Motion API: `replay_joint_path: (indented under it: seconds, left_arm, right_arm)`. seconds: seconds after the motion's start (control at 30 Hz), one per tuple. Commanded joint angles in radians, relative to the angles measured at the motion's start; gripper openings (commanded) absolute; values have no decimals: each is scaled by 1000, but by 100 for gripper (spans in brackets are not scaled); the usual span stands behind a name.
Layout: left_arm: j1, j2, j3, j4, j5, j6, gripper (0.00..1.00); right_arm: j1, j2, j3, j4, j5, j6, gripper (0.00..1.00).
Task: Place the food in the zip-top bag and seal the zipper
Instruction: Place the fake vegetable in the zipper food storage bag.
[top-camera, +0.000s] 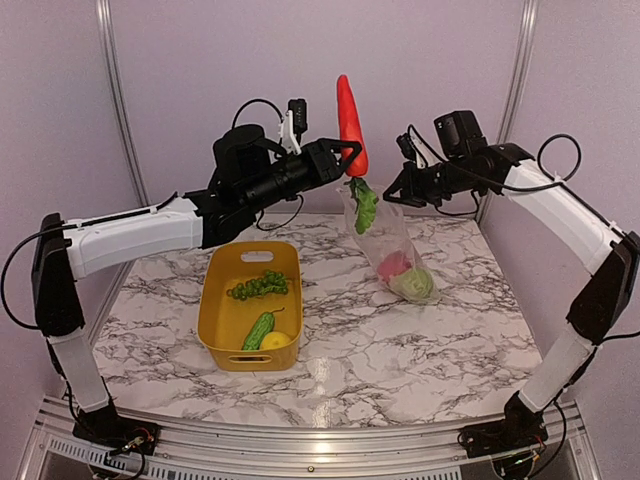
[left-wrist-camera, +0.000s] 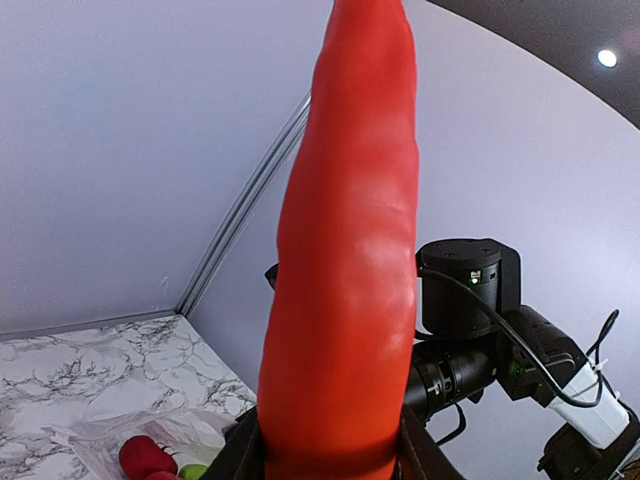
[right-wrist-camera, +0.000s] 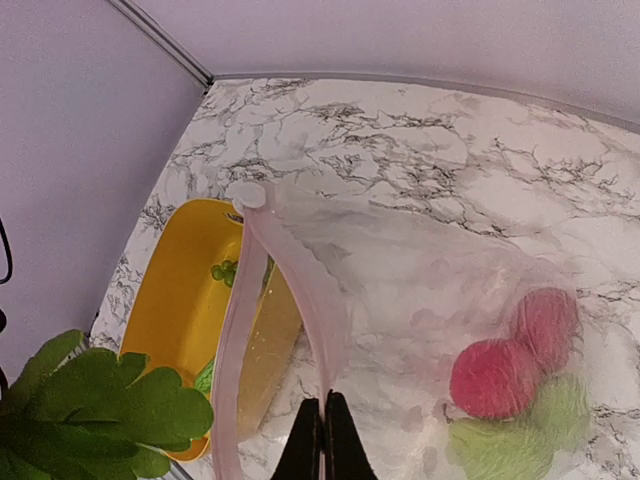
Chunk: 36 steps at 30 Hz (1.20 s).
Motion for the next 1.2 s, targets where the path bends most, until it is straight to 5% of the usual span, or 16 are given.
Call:
replay_joint_path:
  seconds: [0.0,0.5,0.7,0.97,1.17]
  left_arm:
    - [-21,90,88,109,-40,16,24]
    - [-27,192,17,211,-87,59,24]
    - [-28,178,5,161,-118,69,58]
    - [-33,117,107,15,-181,117,90]
    - [-32,-28,136,-138,-185,179,93]
  right_arm:
    - [15,-29,74,-24,-32,35,0]
    - [15,-21,135,-56,-94,84,0]
    - [15,-24,131,-41,-79,85,0]
    - [14,-38,85,-5,-41,75,0]
    - [-53,-54,87,-26,54,37,0]
